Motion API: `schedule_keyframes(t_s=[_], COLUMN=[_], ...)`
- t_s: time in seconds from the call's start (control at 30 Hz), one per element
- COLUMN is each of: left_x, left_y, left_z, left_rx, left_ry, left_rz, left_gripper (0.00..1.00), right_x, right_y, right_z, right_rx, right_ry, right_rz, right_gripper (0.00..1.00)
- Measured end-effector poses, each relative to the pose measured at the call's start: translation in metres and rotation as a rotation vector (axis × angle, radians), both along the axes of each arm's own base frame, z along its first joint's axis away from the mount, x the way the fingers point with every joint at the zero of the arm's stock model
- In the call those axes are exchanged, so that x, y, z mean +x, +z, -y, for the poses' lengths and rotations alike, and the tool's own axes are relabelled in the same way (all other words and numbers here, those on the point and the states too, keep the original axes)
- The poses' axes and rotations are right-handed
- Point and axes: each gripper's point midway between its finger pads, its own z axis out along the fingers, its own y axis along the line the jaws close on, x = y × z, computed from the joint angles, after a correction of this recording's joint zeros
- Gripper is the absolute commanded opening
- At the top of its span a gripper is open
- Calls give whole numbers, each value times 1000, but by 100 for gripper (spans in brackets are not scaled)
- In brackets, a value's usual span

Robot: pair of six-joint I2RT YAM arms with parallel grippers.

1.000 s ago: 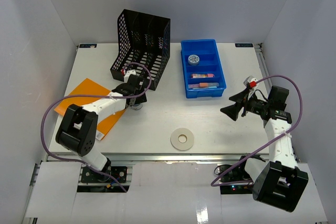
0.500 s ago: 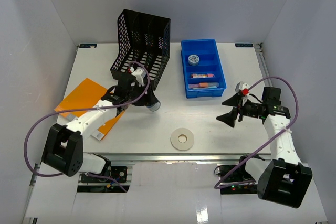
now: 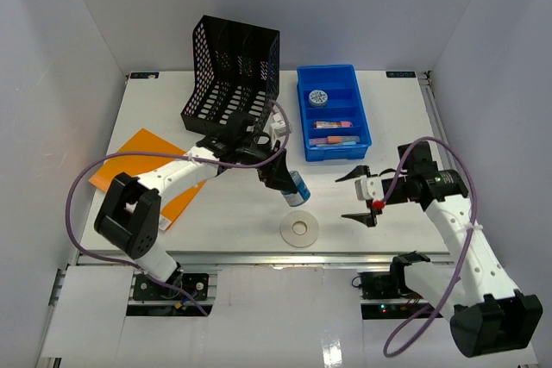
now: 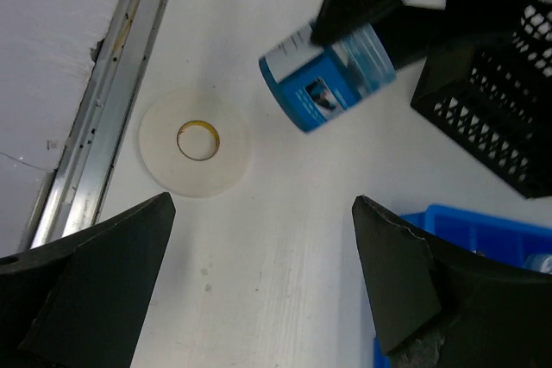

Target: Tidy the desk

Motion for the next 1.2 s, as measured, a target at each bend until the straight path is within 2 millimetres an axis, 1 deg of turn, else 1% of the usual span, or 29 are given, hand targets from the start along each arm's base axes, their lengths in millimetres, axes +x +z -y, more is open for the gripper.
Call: schedule_keyframes(t_s=[0.1, 0.2, 0.33, 0.4, 0.6, 0.73, 0.97, 1.2], left_x=[-6, -8, -7, -9, -19, -23, -19, -20], left_y=[11, 16, 10, 5, 3, 5, 8, 9], left_z=[19, 28, 33, 34, 46, 49, 55, 53], left_rx=[-23, -36, -26, -14, -10, -12, -20, -11], left_ry=[-101, -165, -207, -221, -273, -292, -300, -304], left_rz=[15, 14, -8, -25, -47, -51, -48, -49], left_gripper=[18, 18, 18, 19, 19, 19, 19, 19], right_x=[-15, -17, -15, -14, 5, 10, 4, 1], right_y=[5, 3, -8, -10, -1, 2, -1, -7], right_z=[-10, -17, -26, -31, -44, -49, -63, -63], right_rx=[-12, -25, -50, -61, -72, -74, -101, -145], right_ry=[110, 179, 238, 251, 209, 189, 200, 185], right_rz=[155, 233, 229, 234, 268, 273, 255, 233], right_gripper=[90, 90, 90, 90, 90, 90, 90, 90])
